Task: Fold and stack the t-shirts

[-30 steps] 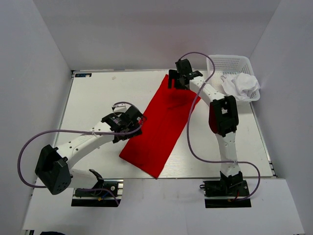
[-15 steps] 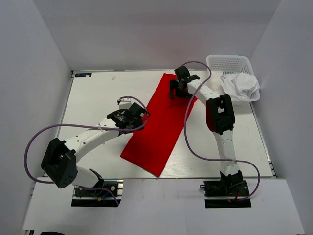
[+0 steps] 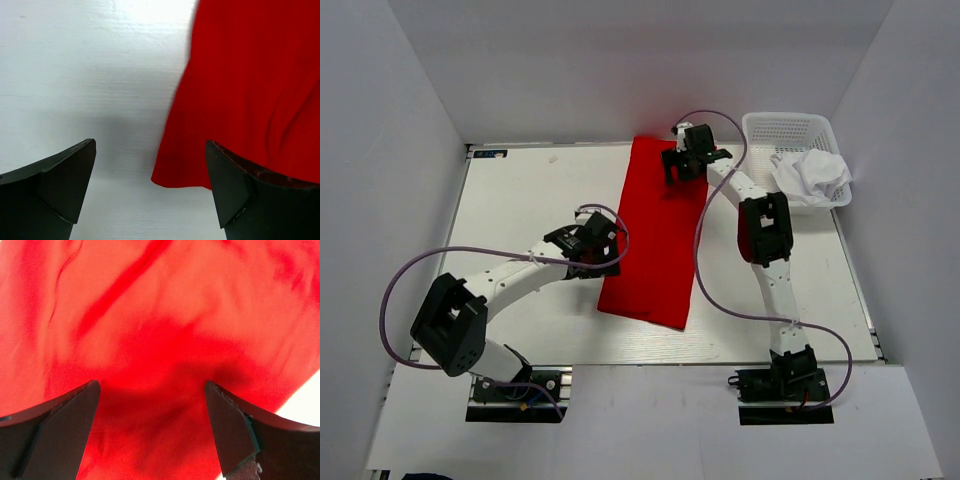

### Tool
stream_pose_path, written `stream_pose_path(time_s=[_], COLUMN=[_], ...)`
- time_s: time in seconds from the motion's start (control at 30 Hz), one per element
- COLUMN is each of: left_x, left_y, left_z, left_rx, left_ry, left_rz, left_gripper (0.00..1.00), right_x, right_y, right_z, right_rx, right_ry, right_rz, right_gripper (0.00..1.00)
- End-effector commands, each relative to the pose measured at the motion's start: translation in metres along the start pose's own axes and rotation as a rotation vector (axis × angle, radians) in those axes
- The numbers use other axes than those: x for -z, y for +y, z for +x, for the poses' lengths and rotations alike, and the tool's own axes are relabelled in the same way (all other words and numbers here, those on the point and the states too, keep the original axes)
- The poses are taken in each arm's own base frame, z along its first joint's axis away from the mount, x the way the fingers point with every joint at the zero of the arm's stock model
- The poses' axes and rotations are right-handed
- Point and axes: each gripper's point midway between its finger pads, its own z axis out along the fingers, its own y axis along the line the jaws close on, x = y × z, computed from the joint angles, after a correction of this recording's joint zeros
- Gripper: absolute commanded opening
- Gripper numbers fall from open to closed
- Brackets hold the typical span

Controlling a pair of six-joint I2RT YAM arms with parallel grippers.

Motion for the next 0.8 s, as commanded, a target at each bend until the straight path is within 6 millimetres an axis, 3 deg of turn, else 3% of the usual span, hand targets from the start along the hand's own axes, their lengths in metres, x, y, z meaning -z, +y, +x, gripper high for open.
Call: stream_pose_path(time_s=[0.0,0.03,0.1,0.13,0.17,0.2,0.23,0.27,0.3,0.33,0.37,0.4,0.43,0.5,0.53,0.6,0.63,0.73,0.77], left_x=[0.003,0.002,-0.004,-0.005,-0.007,-0.01,-0.012,-0.015,-0.015,-0.016,-0.018,-0.019,-0.019,-0.023,-0.024,-0.027,-0.029,-0.029,-0.031], left_y=[-0.015,-0.014,-0.009,-0.008,-0.011,-0.008,-0.011,-0.014,-0.014,-0.015,-0.014,-0.015,-0.014,-0.012,-0.013,-0.015,-0.015,-0.02,-0.018], left_z=[0.015,0.016,0.03,0.036,0.038,0.051,0.057,0.059,0.07,0.073,0.075,0.078,0.079,0.086,0.089,0.1,0.105,0.118,0.125], left_rx=[-0.068,-0.067,-0.067,-0.061,-0.059,-0.048,-0.059,-0.043,-0.053,-0.052,-0.053,-0.049,-0.047,-0.066,-0.066,-0.077,-0.078,-0.113,-0.117], left_ry=[0.036,0.032,0.063,0.081,0.083,0.12,0.132,0.128,0.15,0.153,0.155,0.151,0.145,0.141,0.148,0.174,0.188,0.231,0.256], left_rz=[0.145,0.148,0.14,0.143,0.16,0.162,0.171,0.187,0.206,0.215,0.214,0.233,0.237,0.254,0.266,0.296,0.304,0.341,0.339], left_gripper=[1.0,1.0,1.0,1.0,1.0,1.0,1.0,1.0,1.0,1.0,0.98,0.97,0.92,0.85,0.77,0.71,0.66,0.43,0.39], right_x=[0.083,0.103,0.109,0.148,0.155,0.16,0.182,0.188,0.191,0.208,0.213,0.225,0.237,0.257,0.268,0.285,0.291,0.303,0.304], right_y=[0.018,0.018,0.022,0.027,0.034,0.042,0.05,0.067,0.077,0.085,0.104,0.111,0.117,0.149,0.16,0.185,0.187,0.198,0.198], right_z=[-0.087,-0.088,-0.049,-0.067,-0.057,-0.006,-0.006,-0.003,0.059,0.062,0.102,0.125,0.148,0.182,0.204,0.224,0.245,0.273,0.277], right_rx=[0.006,-0.039,-0.126,-0.144,-0.211,-0.273,-0.289,-0.31,-0.348,-0.356,-0.384,-0.39,-0.392,-0.406,-0.402,-0.436,-0.442,-0.503,-0.512], right_ry=[-0.225,-0.224,-0.121,-0.174,-0.151,-0.049,-0.073,-0.091,0.027,0.016,0.12,0.16,0.198,0.28,0.325,0.391,0.435,0.504,0.509], right_rz=[-0.056,-0.038,-0.022,-0.028,-0.034,-0.033,-0.05,-0.09,-0.089,-0.105,-0.121,-0.127,-0.131,-0.206,-0.234,-0.283,-0.284,-0.273,-0.265], right_gripper=[0.91,0.91,0.91,0.91,0.91,0.91,0.91,0.91,0.91,0.91,0.91,0.91,0.91,0.91,0.91,0.91,0.91,0.91,0.91])
